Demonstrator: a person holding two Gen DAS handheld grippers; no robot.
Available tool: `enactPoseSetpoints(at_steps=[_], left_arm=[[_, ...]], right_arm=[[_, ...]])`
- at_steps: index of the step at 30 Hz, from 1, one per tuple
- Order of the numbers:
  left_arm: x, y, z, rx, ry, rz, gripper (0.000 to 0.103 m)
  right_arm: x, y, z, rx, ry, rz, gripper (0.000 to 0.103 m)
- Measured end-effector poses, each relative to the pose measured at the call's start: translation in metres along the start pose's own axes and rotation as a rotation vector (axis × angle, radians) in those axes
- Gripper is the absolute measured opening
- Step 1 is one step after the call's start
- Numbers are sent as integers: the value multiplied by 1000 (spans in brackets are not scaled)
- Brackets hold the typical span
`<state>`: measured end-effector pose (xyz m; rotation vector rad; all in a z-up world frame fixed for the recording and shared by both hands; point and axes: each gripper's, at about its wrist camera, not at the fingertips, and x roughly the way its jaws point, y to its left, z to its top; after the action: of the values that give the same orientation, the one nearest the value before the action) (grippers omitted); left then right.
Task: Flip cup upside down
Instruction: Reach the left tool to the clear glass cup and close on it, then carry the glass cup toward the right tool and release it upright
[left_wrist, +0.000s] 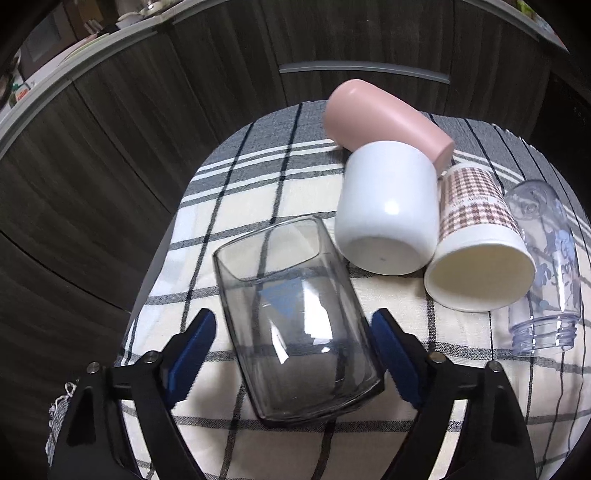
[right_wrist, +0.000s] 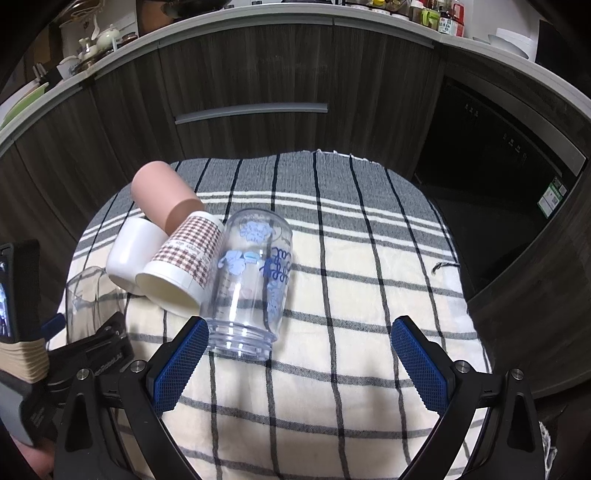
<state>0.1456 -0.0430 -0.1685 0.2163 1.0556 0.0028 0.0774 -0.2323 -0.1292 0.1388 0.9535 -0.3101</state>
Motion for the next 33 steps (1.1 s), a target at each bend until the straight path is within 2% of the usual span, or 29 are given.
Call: enactPoseSetpoints(at_steps=[8, 13, 18, 25, 33], left_arm=[[-3, -5, -7, 33, -21, 10, 77], [-13, -5, -20, 53, -16, -18, 75], [-32, -14, -45, 111, -14, -64, 75], [-75, -48, -87, 257, -40, -185, 75], [-104, -93, -106, 347, -74, -257, 75]], right_arm=[[2, -3, -7, 6, 18, -4, 100], [-4, -5, -10, -2, 15, -8, 100], [-20, -14, -18, -6, 13, -13, 100], [-58, -38, -43, -2, 13, -31, 100], [-85, -75, -78, 43, 35, -84, 100]])
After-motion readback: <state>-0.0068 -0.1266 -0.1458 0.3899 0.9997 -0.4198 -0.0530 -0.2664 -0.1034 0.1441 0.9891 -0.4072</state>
